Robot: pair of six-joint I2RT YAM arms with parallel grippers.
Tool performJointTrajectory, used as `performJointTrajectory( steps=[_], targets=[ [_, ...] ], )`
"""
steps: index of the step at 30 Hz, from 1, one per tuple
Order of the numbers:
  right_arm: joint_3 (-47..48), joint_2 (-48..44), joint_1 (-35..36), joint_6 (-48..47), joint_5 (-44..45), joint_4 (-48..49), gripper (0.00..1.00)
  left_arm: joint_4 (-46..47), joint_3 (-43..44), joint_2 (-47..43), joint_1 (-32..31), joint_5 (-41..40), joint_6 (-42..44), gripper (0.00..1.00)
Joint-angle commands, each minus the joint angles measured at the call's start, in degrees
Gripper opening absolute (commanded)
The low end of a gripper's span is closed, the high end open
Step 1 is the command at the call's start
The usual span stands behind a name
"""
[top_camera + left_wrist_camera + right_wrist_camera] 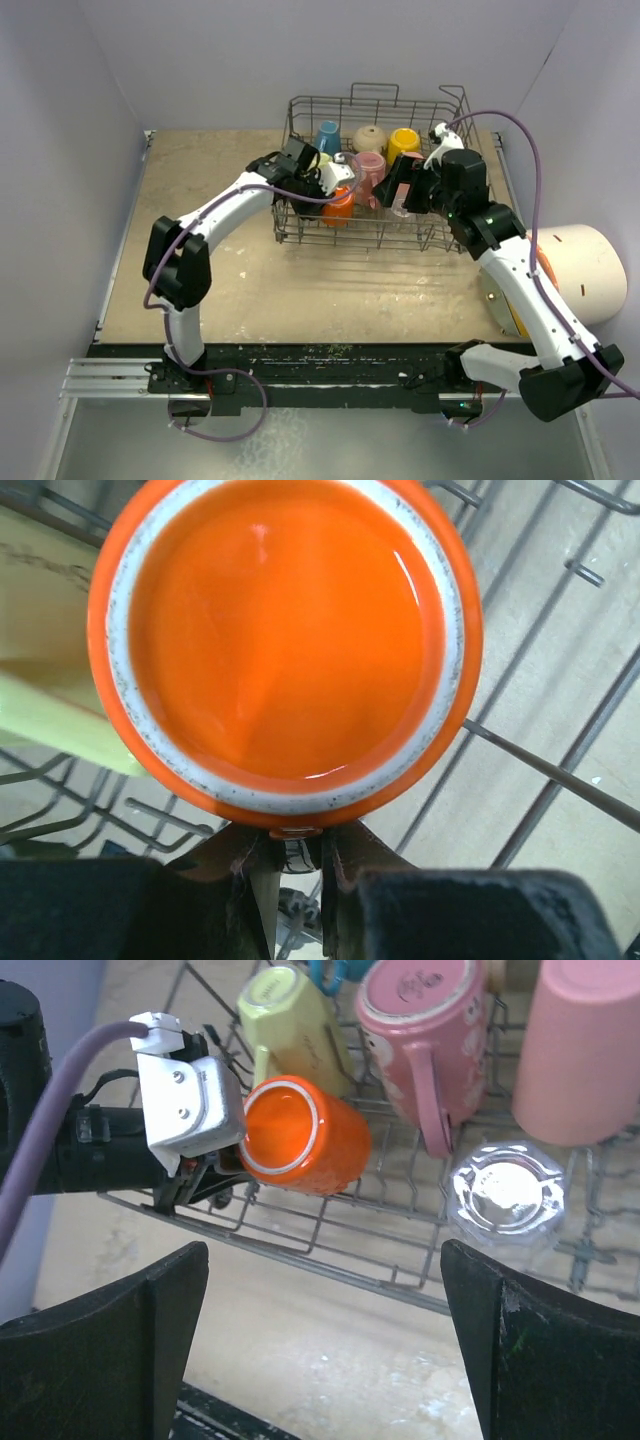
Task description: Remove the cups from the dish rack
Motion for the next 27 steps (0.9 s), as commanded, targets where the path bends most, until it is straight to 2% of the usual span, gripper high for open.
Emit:
performJointTrajectory(
  steps=[1,12,22,27],
  targets=[
    [3.1,-1.3,-0.2,2.9,-4.5,3.0,1.0,4.8,7.3,-18.6,0.1,3.9,-6.3,0.0],
    [-8.9,-1.0,-0.3,3.8,-2.4,4.3,1.0,13.8,-13.8,-19.7,0.1,2.1,-8.1,0.0],
    [-11.1,-2.5,-0.2,5.0,-1.1,3.6,0.98,18.1,-18.3,-15.8,0.2,4.9,-9.0,0.0],
    [-11.9,-3.3,-0.2,4.9,0.1,2.8,0.98,15.9,-15.1,-15.0,0.2,6.4,-7.9,0.0]
  ],
)
